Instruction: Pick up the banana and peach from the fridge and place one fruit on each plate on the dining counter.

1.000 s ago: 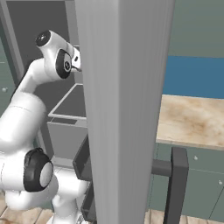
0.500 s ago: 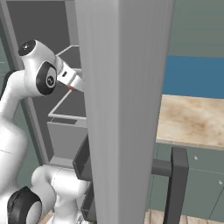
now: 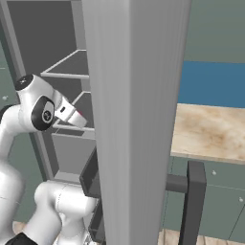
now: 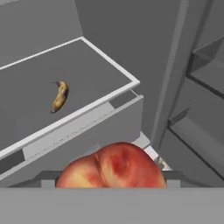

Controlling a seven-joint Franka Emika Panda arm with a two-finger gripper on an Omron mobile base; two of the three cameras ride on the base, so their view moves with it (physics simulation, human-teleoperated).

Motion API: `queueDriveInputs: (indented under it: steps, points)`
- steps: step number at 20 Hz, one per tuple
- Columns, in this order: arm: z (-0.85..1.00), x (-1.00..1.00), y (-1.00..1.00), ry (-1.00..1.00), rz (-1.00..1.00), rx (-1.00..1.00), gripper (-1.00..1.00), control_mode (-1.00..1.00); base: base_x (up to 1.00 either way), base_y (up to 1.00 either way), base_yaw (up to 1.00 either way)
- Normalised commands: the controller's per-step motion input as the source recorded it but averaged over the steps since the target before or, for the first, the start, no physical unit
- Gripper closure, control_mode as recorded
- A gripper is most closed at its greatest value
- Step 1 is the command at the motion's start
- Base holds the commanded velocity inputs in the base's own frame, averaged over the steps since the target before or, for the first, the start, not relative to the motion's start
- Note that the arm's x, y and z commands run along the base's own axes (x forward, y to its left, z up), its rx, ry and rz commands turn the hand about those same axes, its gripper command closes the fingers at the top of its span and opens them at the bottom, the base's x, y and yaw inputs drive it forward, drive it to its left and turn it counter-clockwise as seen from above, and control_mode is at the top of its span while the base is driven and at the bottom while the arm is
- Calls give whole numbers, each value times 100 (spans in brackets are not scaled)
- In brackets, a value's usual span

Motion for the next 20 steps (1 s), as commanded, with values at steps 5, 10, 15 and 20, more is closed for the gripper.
queueDriveInputs:
  steps: [5,10,15,20]
  points:
    - [-55,-9,0,1,-10,5,100,-100,0,0,0]
    - [-17,-14,-9,0,-7,8,100,-100,0,0,0]
    - [0,-1,-14,0,-4,9,100,-100,0,0,0]
    - [0,-1,-9,-2,-5,8,100,100,-3,0,-1]
